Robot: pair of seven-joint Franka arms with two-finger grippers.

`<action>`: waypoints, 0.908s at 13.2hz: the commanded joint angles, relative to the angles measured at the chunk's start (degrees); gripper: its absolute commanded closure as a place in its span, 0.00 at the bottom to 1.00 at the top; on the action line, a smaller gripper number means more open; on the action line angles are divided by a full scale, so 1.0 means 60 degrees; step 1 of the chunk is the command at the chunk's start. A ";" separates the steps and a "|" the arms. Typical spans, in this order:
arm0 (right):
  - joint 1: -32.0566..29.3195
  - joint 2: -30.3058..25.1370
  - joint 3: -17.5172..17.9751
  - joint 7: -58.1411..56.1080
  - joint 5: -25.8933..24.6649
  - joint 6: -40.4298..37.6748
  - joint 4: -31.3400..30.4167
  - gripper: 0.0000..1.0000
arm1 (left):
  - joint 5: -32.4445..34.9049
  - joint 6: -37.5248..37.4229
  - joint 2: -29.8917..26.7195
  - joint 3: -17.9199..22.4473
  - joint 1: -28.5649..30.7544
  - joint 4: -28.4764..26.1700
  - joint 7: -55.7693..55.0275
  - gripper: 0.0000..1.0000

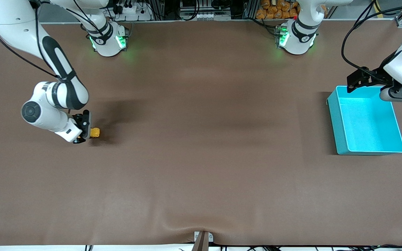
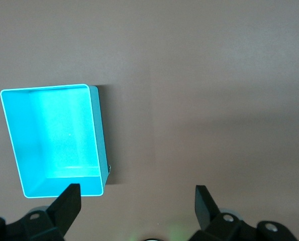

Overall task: Wind and store yellow beetle car
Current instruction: 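Press and drag the car backward along the table with the right gripper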

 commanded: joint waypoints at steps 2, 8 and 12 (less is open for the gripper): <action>-0.0828 0.0687 0.0071 -0.0856 -0.0014 0.0155 0.0062 0.78 | 0.0152 0.0068 0.0018 -0.0011 0.0012 0.0005 -0.0094 0.00; -0.1459 0.0804 0.0057 -0.1428 -0.0014 0.0125 0.0120 0.72 | 0.0137 0.0068 0.0033 -0.0011 0.0027 0.0019 -0.0094 0.00; -0.1766 0.0833 0.0057 -0.1428 -0.0014 -0.0459 0.0339 0.72 | 0.0137 0.0068 0.0047 -0.0011 0.0085 0.0019 -0.0094 0.00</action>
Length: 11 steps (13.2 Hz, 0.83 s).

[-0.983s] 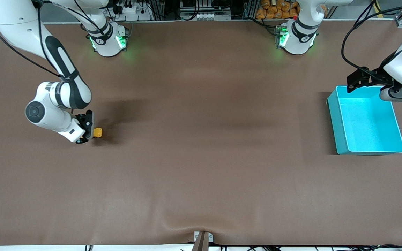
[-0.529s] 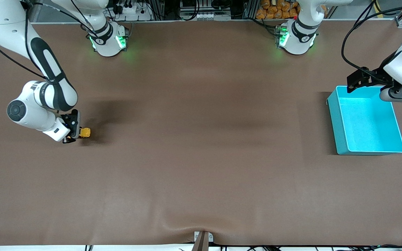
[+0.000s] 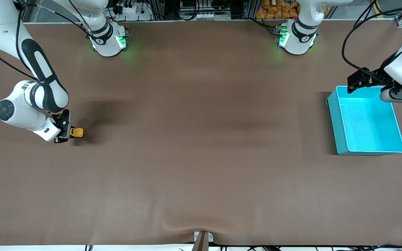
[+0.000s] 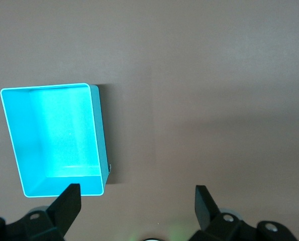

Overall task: Wind and store yellow beetle car
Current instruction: 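Press and drag the car backward along the table with the right gripper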

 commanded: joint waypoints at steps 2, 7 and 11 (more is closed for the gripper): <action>-0.0529 0.0725 0.0055 -0.0245 -0.0026 -0.0425 0.0100 0.72 | 0.0137 0.0112 0.0029 -0.0018 0.0050 0.0029 -0.0079 0.00; -0.0529 0.0842 0.0055 -0.0274 -0.0026 -0.0425 0.0188 0.70 | 0.0152 0.0317 0.0044 -0.0018 0.0064 0.0029 -0.0123 0.00; -0.0470 0.0828 0.0055 -0.0274 -0.0026 -0.0818 0.0524 0.12 | 0.0123 0.0346 0.0029 -0.0018 0.0108 0.0029 -0.0094 0.00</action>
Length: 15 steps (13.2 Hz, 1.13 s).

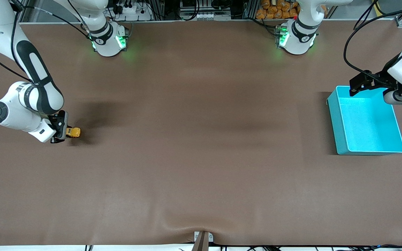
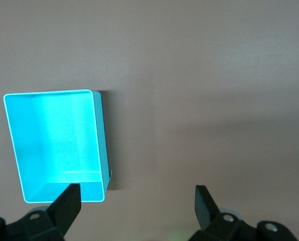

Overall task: Wind and store yellow beetle car
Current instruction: 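Press and drag the car backward along the table with the right gripper, then open the right gripper, releasing the car to roll toward the bin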

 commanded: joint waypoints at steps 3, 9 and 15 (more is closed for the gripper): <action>-0.0278 0.0638 0.0052 -0.0252 -0.0031 -0.1380 0.0971 0.00 | 0.0123 0.0068 -0.0005 -0.0023 0.0053 0.0029 -0.0093 0.00; -0.0307 0.0638 0.0052 -0.0252 -0.0031 -0.1953 0.1412 0.00 | 0.0123 0.0068 0.0068 -0.0038 0.0038 0.0029 -0.0240 0.00; -0.0395 0.0638 0.0052 -0.0252 -0.0031 -0.1984 0.1427 0.00 | 0.0108 0.0068 0.0068 -0.0038 0.0023 0.0014 -0.0342 0.00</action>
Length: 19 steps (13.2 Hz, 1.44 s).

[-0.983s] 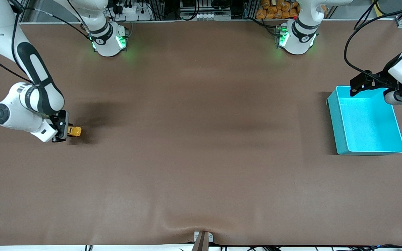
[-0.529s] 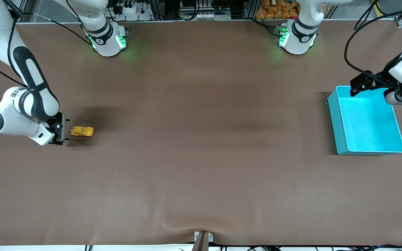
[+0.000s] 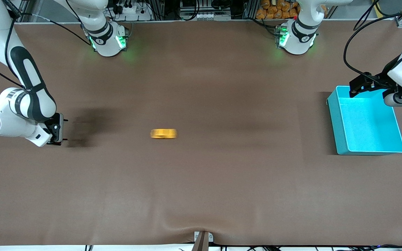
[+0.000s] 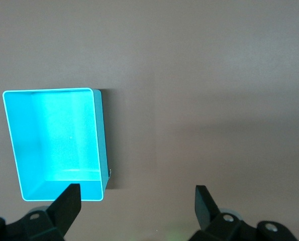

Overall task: Wind and store yellow beetle car
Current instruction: 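Open the right gripper, releasing the car to roll toward the bin, then lower the left gripper to the car while the right gripper retracts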

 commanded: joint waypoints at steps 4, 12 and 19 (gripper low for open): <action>-0.0451 0.0108 0.0123 -0.0161 0.0208 -0.0672 0.0665 0.00 | 0.0108 0.0065 0.0072 -0.0034 0.0004 0.0018 -0.0224 0.00; -0.0437 -0.0053 0.0094 0.0990 0.1030 -0.3642 0.3357 0.00 | 0.0094 0.0312 0.0423 -0.0049 0.0033 -0.0771 -0.1071 0.00; 0.0441 -0.1017 0.0065 0.5061 0.0694 -0.5625 0.5501 0.00 | 0.0108 0.3884 0.0847 -0.0034 0.0398 -0.4476 -0.4015 0.00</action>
